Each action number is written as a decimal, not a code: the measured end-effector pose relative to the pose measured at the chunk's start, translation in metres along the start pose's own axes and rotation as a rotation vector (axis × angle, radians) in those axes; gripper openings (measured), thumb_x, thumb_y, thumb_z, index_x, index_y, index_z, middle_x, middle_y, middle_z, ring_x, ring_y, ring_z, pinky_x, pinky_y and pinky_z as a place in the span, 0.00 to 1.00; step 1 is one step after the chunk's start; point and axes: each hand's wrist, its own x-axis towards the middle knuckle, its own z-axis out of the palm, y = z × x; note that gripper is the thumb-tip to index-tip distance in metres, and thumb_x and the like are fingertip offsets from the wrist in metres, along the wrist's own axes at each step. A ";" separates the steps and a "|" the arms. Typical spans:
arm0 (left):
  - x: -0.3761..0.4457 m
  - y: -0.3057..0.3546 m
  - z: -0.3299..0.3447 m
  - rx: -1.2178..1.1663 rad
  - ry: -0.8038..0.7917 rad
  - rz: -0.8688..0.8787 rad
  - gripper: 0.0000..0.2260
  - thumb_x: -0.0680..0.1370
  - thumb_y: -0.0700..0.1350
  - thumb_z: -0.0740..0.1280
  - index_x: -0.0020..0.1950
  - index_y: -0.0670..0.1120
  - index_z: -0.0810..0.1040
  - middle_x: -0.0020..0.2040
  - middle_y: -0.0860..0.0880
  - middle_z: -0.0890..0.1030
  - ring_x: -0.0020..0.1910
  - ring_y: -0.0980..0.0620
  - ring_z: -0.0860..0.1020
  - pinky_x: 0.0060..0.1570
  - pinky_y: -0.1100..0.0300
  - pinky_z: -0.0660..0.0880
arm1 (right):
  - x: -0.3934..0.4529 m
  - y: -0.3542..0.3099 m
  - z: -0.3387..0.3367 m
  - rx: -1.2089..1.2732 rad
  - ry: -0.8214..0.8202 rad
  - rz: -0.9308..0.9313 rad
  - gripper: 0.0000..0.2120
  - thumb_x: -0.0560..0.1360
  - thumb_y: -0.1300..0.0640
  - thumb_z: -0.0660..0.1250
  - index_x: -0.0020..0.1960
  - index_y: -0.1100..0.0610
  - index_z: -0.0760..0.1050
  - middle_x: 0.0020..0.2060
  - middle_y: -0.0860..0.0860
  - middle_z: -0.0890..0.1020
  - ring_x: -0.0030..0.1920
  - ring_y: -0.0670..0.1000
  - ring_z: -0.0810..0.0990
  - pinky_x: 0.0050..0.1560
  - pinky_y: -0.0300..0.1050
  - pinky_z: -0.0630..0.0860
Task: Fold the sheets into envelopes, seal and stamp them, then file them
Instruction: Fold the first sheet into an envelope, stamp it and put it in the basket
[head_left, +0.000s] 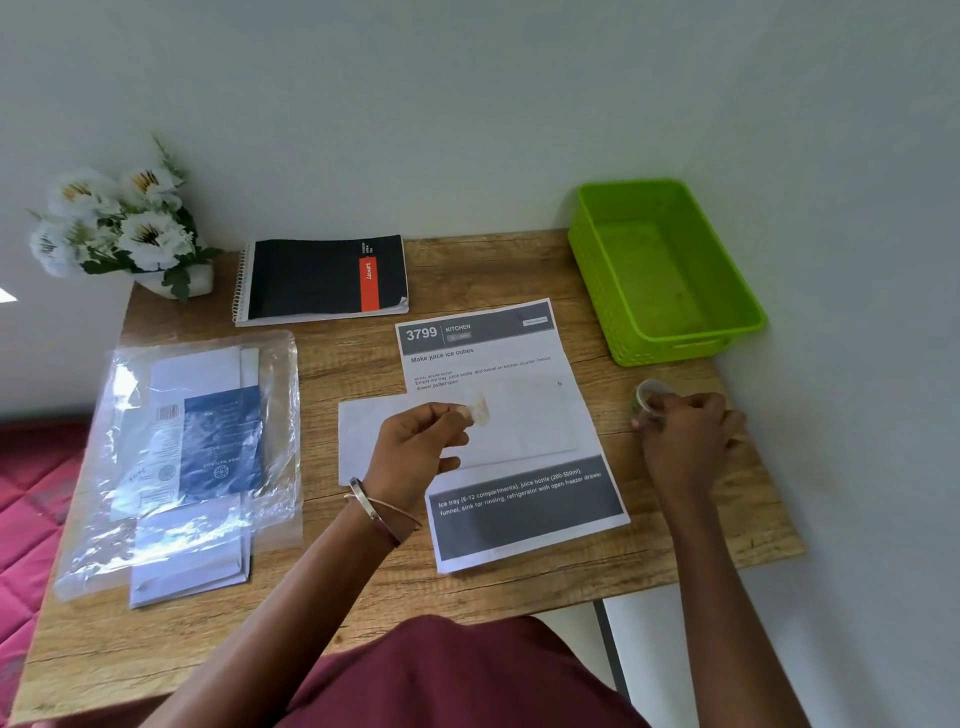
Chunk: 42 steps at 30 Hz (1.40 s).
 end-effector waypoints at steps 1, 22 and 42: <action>0.000 -0.001 0.000 -0.018 -0.005 -0.015 0.05 0.75 0.43 0.67 0.44 0.44 0.82 0.44 0.46 0.82 0.43 0.50 0.78 0.42 0.55 0.76 | -0.004 -0.003 -0.001 -0.007 0.040 -0.022 0.14 0.69 0.54 0.74 0.54 0.52 0.81 0.57 0.59 0.72 0.59 0.63 0.65 0.55 0.60 0.64; -0.001 -0.005 0.012 -0.294 -0.130 -0.424 0.06 0.76 0.46 0.65 0.42 0.47 0.80 0.41 0.50 0.82 0.42 0.51 0.77 0.40 0.57 0.72 | -0.070 -0.072 -0.008 0.714 -0.072 -0.788 0.06 0.72 0.55 0.69 0.47 0.53 0.83 0.46 0.41 0.83 0.54 0.44 0.75 0.50 0.50 0.69; 0.058 -0.025 0.048 0.628 0.127 0.351 0.03 0.73 0.40 0.69 0.44 0.47 0.81 0.40 0.53 0.81 0.36 0.59 0.76 0.40 0.68 0.73 | -0.007 -0.048 0.015 0.996 -0.506 -0.057 0.05 0.71 0.65 0.72 0.46 0.60 0.82 0.41 0.51 0.85 0.43 0.46 0.82 0.44 0.31 0.76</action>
